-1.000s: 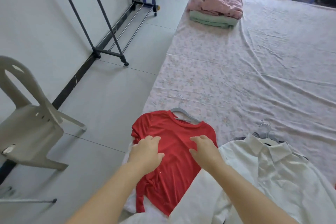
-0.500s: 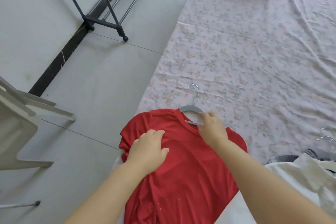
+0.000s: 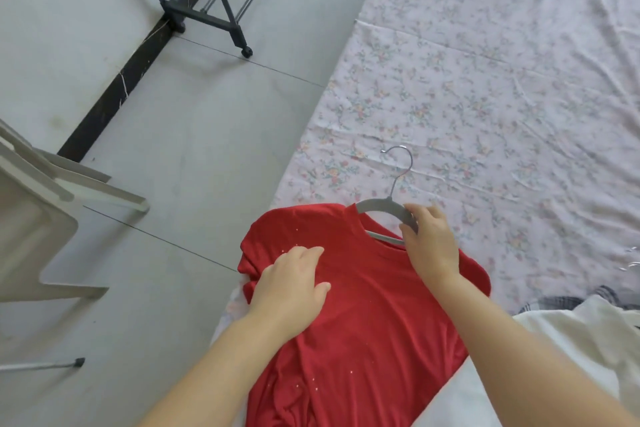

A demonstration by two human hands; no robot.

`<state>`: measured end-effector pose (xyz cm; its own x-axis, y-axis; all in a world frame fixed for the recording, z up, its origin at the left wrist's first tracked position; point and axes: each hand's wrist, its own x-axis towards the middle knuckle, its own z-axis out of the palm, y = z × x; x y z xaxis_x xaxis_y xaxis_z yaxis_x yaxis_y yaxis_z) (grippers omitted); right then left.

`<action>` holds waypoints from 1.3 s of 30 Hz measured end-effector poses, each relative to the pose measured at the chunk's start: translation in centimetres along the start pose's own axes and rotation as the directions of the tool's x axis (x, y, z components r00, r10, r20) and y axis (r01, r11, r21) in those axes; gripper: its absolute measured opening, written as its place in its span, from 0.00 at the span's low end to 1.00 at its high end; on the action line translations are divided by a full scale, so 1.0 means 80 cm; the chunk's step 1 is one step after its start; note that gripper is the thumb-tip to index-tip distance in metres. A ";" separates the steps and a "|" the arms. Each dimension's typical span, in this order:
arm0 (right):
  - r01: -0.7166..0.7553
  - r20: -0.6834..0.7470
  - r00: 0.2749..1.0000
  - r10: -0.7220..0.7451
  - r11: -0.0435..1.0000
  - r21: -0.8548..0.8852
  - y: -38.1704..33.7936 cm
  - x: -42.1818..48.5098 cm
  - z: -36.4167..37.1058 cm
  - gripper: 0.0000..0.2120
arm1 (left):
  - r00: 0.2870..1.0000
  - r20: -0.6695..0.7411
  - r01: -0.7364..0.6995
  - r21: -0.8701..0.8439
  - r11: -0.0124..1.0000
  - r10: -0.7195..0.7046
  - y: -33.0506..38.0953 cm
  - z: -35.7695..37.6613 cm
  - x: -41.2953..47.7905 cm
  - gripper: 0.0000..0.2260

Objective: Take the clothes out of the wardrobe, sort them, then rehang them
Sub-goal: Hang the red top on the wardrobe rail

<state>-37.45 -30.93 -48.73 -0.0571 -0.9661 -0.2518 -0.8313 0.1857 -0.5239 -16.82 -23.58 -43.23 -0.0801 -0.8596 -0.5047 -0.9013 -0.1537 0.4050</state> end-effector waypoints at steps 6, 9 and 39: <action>0.087 -0.029 0.996 -0.085 0.992 0.087 -0.063 -0.099 -0.051 0.12 | 0.989 -0.119 -0.096 -0.030 0.995 0.092 0.034 -0.052 -0.049 0.24; 0.151 -0.047 0.988 -0.147 0.983 0.106 -0.104 -0.153 -0.078 0.10 | 0.974 -0.203 -0.113 -0.054 0.992 0.100 0.041 -0.082 -0.088 0.23; 0.920 0.260 -0.068 -0.963 0.040 0.391 -0.503 -0.556 -0.124 0.24 | -0.076 -0.743 0.284 -0.656 0.699 -0.665 -0.084 -0.164 -0.721 0.14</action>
<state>-6.99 2.78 -8.38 0.9483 -0.0664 0.3102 0.1299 -0.8109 -0.5706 -0.52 20.64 -6.84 0.9219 -0.1941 0.3352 -0.3740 -0.6712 0.6400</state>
